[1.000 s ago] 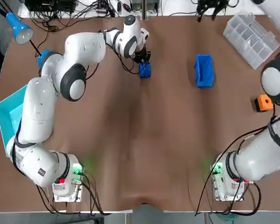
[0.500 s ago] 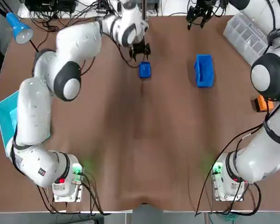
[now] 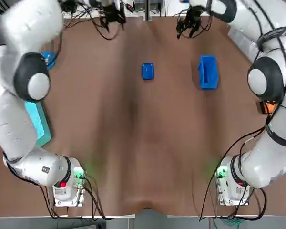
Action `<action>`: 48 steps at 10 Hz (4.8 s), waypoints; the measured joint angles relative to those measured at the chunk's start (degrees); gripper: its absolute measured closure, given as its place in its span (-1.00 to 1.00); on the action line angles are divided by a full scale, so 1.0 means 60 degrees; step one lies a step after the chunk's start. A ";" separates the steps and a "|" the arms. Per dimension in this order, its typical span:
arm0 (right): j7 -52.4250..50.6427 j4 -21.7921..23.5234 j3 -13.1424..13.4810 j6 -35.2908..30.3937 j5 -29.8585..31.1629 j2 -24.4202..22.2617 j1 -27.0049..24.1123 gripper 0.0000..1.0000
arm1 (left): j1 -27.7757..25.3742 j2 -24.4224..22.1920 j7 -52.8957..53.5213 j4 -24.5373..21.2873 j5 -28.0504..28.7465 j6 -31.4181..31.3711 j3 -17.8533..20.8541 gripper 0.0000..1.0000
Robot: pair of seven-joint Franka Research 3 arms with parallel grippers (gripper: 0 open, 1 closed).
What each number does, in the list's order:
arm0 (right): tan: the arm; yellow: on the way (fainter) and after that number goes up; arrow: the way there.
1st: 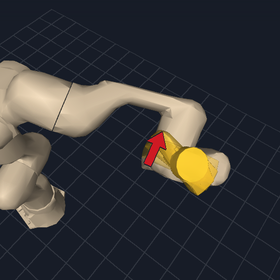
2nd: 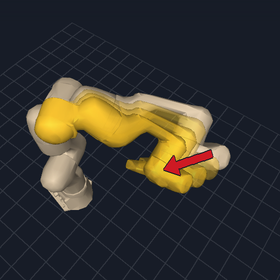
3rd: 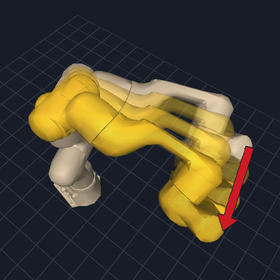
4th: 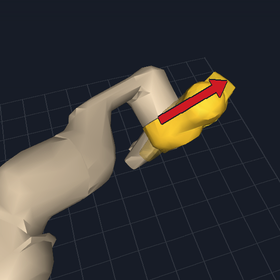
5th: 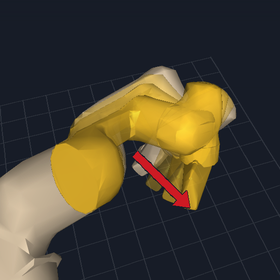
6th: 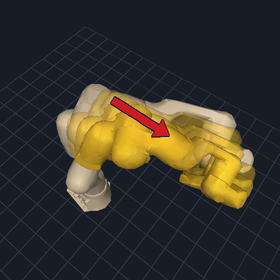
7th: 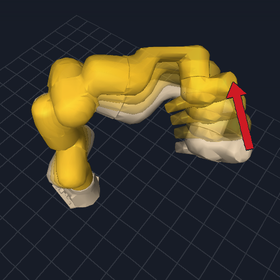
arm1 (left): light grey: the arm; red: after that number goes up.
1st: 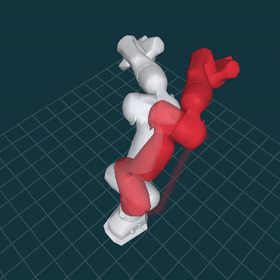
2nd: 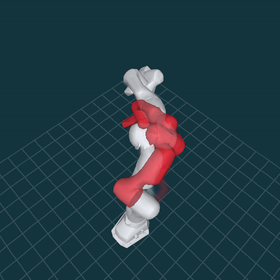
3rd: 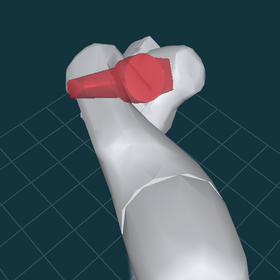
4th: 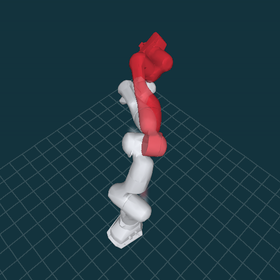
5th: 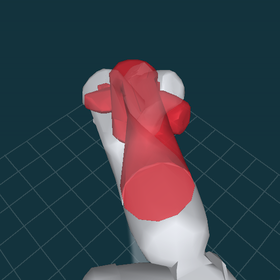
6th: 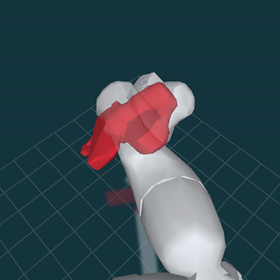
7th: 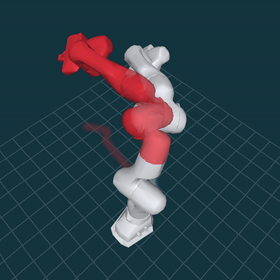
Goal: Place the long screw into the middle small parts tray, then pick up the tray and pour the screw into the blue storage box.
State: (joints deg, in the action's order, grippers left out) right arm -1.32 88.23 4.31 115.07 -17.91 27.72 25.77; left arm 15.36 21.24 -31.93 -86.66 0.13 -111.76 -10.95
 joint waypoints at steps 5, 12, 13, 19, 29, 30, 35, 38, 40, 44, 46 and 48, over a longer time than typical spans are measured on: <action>0.0322 0.0162 -0.0009 0.3299 -0.0836 0.1794 0.1414 -0.93 | -0.1248 -0.2084 0.1360 -0.1397 -0.0002 0.0119 0.0733 -1.00; 0.0353 0.0157 -0.0006 0.4544 -0.2269 0.2722 0.2073 -0.59 | -0.2521 -0.3704 0.4632 -0.1607 -0.0266 0.2799 0.1504 -1.00; 0.0358 0.0159 -0.0005 0.4606 -0.2434 0.2799 0.2091 -0.59 | -0.2520 -0.3838 0.4700 -0.1609 -0.0267 0.3049 0.1526 -1.00; 0.1641 0.0161 -0.0006 0.4741 -0.2509 0.3100 0.2330 -0.41 | -0.1955 -0.3924 0.4765 -0.1564 -0.0243 0.3122 0.1960 -1.00; 0.2423 0.0159 0.0008 0.4815 -0.2512 0.3223 0.2567 -0.10 | -0.1959 -0.3735 0.5119 -0.1333 -0.0243 0.3101 0.2040 -1.00; 0.2467 0.0159 0.0013 0.4816 -0.2513 0.3224 0.2567 -0.07 | -0.1959 -0.3733 0.5119 -0.1333 -0.0243 0.3101 0.2041 -1.00; 0.2622 0.0153 0.0020 0.4835 -0.2512 0.3232 0.2602 -0.04 | -0.1959 -0.3732 0.5119 -0.1330 -0.0243 0.3101 0.2043 -1.00; 0.2622 0.0141 0.0024 0.4842 -0.2510 0.3248 0.2634 0.03 | -0.1959 -0.3732 0.5119 -0.1325 -0.0243 0.3101 0.2043 -1.00; 0.2625 0.0140 0.0034 0.4851 -0.2510 0.3286 0.2635 0.03 | -0.1959 -0.3732 0.5119 -0.1320 -0.0243 0.3101 0.2043 -1.00; 0.2638 -0.0017 0.0016 0.4881 -0.2518 0.3433 0.2660 0.28 | -0.1959 -0.3732 0.5119 -0.1315 -0.0243 0.3101 0.2043 -1.00; 0.2651 -0.0077 0.0016 0.4880 -0.2517 0.3446 0.2677 0.45 | -0.1959 -0.3732 0.5119 -0.1311 -0.0243 0.3101 0.2044 -1.00; 0.2651 -0.0128 0.0028 0.4875 -0.2517 0.3450 0.2679 0.76 | -0.1960 -0.3732 0.5119 -0.1307 -0.0243 0.3101 0.2049 -1.00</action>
State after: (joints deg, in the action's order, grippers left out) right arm 14.59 87.46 4.48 144.32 -33.02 48.42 41.84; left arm 3.60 -1.15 -1.21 -94.50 -1.32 -93.16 1.35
